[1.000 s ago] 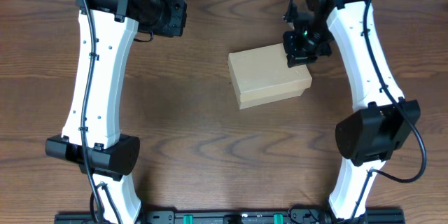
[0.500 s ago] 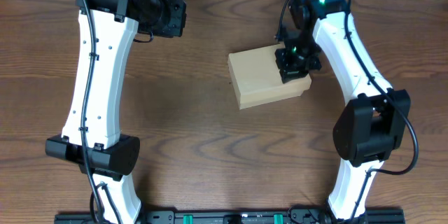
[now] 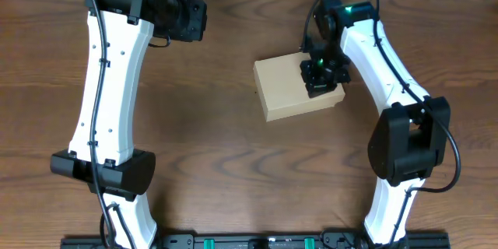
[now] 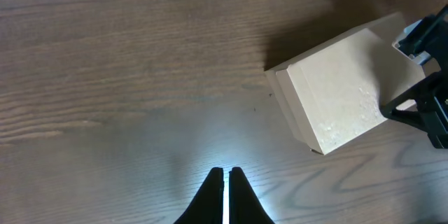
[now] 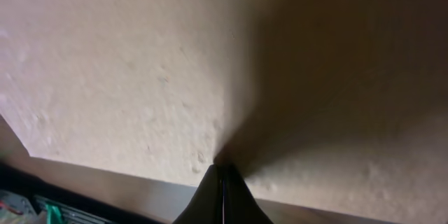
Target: Pack container
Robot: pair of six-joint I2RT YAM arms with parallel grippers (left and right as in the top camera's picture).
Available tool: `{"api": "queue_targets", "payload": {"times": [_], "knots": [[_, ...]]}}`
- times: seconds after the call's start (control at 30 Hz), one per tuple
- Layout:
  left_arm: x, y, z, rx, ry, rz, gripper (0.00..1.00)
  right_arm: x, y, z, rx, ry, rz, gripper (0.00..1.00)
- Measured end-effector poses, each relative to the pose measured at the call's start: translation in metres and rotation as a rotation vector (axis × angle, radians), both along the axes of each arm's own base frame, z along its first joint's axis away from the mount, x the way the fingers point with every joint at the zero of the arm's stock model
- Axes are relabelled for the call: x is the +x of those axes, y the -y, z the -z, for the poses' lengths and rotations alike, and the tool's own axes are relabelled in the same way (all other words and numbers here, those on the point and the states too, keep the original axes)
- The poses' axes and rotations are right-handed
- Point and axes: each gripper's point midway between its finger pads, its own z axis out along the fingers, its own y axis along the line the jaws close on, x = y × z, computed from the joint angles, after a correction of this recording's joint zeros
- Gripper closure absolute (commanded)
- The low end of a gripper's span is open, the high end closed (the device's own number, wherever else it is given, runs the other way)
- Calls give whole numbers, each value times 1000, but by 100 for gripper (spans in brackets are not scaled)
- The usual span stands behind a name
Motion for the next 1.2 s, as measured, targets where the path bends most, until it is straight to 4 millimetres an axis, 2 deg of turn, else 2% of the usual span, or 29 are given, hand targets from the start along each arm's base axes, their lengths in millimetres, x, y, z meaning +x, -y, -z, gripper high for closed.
{"api": "queue_targets", "payload": {"times": [0.17,0.2,0.27,0.3,0.37,0.43,0.5,0.53,0.57,0.63,0.67,0.73,0.77,0.83,0.87,1.0,1.07,1.2], "knots": [[0,0,0,0,1,0,94,7,4,-9,-29,29,12,99],[1,0,-1,-1,4,0,94,10,5,-13,-35,44,14,99],[4,1,-2,-4,17,0,94,24,9,-36,-63,110,23,98],[5,1,-3,-6,23,0,94,31,11,-47,-73,147,27,94],[7,2,-4,-8,34,0,94,47,17,-80,-105,244,48,73],[10,0,-5,-1,49,-6,94,58,25,-111,-137,338,63,67],[10,-4,-9,19,65,-17,94,63,36,-145,-167,420,96,52],[9,-8,-12,33,77,-29,94,63,43,-158,-179,449,115,53],[8,-11,-16,46,90,-38,95,63,50,-168,-186,470,132,59],[4,-19,-28,71,128,-57,94,66,69,-188,-192,527,180,84],[1,-22,-34,78,146,-64,94,65,78,-194,-197,543,205,89],[-7,-28,-49,83,186,-76,94,61,98,-205,-208,563,262,94],[-13,-31,-58,84,208,-84,94,59,109,-211,-212,573,294,92],[-26,-36,-71,82,236,-94,94,52,122,-222,-210,596,339,82],[-33,-38,-77,80,244,-100,94,47,127,-228,-207,607,355,81],[-65,-48,-88,78,229,-121,94,15,130,-251,-188,648,370,81],[-73,-50,-94,68,241,-133,94,-4,129,-256,-183,651,369,86],[-81,-49,-102,41,258,-140,94,-46,130,-245,-190,593,362,84]]}}
